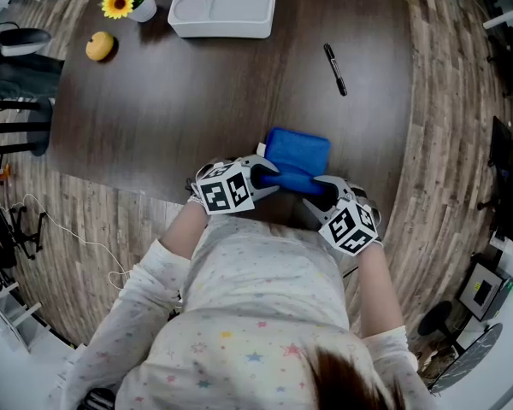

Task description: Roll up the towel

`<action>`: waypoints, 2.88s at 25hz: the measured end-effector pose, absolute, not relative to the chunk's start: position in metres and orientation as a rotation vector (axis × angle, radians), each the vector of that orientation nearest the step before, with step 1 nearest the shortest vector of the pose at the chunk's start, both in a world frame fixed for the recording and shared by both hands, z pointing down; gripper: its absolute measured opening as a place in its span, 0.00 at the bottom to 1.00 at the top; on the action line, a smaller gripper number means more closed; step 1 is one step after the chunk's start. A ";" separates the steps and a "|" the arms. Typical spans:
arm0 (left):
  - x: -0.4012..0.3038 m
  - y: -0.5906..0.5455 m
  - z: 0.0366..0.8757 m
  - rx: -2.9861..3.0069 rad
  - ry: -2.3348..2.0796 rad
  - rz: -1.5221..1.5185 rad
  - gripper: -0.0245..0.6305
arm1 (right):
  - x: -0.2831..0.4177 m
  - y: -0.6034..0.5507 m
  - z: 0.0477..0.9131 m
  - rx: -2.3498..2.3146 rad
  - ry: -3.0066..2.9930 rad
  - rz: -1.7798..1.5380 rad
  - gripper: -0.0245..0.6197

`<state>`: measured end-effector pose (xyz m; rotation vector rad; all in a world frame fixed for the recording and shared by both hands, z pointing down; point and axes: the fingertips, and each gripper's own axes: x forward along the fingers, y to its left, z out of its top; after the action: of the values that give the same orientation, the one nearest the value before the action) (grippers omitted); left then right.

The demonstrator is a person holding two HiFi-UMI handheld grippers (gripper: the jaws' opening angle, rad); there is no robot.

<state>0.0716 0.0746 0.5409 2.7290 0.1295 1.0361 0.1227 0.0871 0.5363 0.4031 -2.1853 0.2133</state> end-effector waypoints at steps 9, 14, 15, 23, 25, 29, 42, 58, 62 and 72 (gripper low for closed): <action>0.068 0.104 0.526 2.570 0.286 0.963 0.16 | 0.121 0.114 0.530 0.158 -2.188 0.370 0.19; 0.069 0.092 0.521 2.635 0.182 0.941 0.20 | 0.124 0.103 0.523 0.201 -2.212 0.501 0.22; 0.069 0.087 0.519 2.642 0.160 0.935 0.21 | 0.125 0.098 0.521 0.218 -2.218 0.520 0.24; 0.073 0.049 0.523 2.656 0.008 0.943 0.23 | 0.134 0.062 0.518 0.378 -2.249 0.597 0.29; 0.073 0.044 0.522 2.687 -0.028 0.947 0.25 | 0.136 0.058 0.520 0.405 -2.248 0.620 0.29; 0.070 0.044 0.505 2.801 -0.045 0.928 0.26 | 0.137 0.053 0.522 0.426 -2.244 0.643 0.29; 0.071 0.069 0.532 2.788 0.106 1.039 0.27 | 0.134 0.044 0.514 0.462 -2.249 0.604 0.29; 0.068 0.071 0.532 2.830 0.142 1.061 0.34 | 0.125 0.075 0.524 0.384 -2.172 0.172 0.39; 0.070 0.072 0.542 2.896 0.175 1.170 0.40 | 0.125 0.073 0.538 0.353 -2.109 0.092 0.49; 0.069 0.068 0.539 2.806 0.211 1.097 0.31 | 0.126 0.070 0.534 0.320 -2.139 0.235 0.35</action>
<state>0.0692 0.0676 0.5386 2.8056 0.2108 1.0973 0.1260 0.0695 0.5344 0.3202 -2.1391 0.2349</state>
